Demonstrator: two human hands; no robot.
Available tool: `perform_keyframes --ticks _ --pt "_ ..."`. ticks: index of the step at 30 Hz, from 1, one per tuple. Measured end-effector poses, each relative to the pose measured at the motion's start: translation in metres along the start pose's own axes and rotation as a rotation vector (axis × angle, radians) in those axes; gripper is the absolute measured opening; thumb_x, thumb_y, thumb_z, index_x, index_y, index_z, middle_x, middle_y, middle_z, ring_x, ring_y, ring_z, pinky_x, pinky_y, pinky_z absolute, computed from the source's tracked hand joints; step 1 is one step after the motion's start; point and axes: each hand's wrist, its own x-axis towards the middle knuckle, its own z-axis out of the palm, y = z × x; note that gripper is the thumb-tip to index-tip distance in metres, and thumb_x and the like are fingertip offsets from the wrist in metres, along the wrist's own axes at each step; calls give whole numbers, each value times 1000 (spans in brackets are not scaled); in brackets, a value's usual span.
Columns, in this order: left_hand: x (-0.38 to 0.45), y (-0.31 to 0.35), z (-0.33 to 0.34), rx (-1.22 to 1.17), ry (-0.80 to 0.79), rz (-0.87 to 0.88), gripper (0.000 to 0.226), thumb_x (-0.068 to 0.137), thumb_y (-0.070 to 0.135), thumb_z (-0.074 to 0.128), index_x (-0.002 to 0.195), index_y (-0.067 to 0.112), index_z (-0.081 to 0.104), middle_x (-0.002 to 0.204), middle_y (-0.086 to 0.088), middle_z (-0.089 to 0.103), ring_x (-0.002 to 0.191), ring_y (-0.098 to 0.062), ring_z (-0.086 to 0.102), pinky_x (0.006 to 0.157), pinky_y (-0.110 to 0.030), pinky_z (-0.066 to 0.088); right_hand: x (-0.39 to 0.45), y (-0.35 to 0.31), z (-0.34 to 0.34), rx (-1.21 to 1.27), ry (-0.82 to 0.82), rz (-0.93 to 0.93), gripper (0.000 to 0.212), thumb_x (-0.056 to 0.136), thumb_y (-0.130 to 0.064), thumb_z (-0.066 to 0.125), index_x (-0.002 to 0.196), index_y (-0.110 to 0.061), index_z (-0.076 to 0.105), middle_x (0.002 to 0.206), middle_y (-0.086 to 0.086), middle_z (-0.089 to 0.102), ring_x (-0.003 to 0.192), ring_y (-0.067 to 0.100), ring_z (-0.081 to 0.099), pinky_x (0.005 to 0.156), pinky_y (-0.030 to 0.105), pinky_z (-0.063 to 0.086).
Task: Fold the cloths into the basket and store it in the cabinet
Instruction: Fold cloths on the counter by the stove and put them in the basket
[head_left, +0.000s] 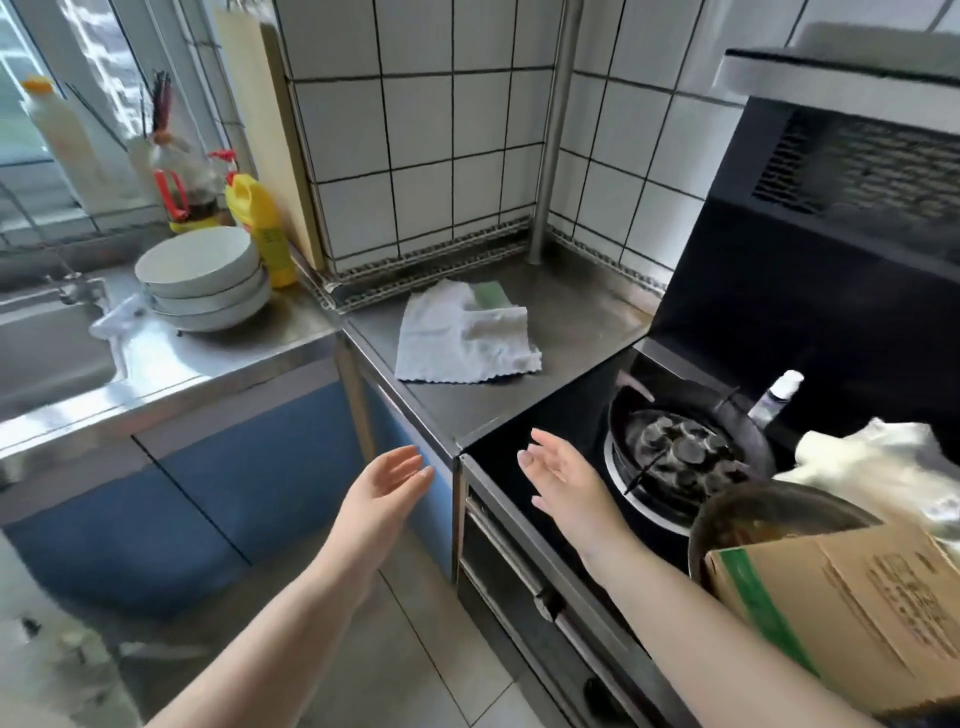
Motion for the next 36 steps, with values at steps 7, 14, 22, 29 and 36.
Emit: perform_keyframes --ticks 7,14,22,29,36 --pt "65 5 -3 45 28 -35 36 89 25 63 124 24 57 119 12 62 109 0 58 101 -28 44 72 2 7 -27 -51 40 46 90 -29 59 134 -28 44 139 -4 45 128 10 43 109 42 37" --pt "189 8 -26 199 -113 4 36 88 24 65 124 22 57 120 9 62 109 -4 58 90 -19 44 165 5 24 -172 53 51 45 91 -23 60 133 -27 47 135 -10 47 130 6 39 103 24 31" --pt "333 -1 -56 796 -434 164 41 87 29 64 127 24 54 123 9 59 113 -7 55 93 -16 39 248 11 53 -514 243 210 46 89 -22 61 134 -23 49 139 -1 48 130 15 42 99 21 32" --pt "381 -22 -46 1144 -694 373 38 87 29 55 124 31 55 129 8 54 115 -17 53 95 -30 43 291 25 61 -943 98 225 48 91 -7 48 137 -20 47 149 -8 34 134 12 37 109 24 29" --pt "399 -39 -39 1240 -687 609 28 83 23 50 107 30 64 104 3 60 97 -26 59 81 -34 41 321 43 61 -1162 31 174 48 89 -8 50 135 -24 48 143 -8 40 132 17 34 108 28 26"
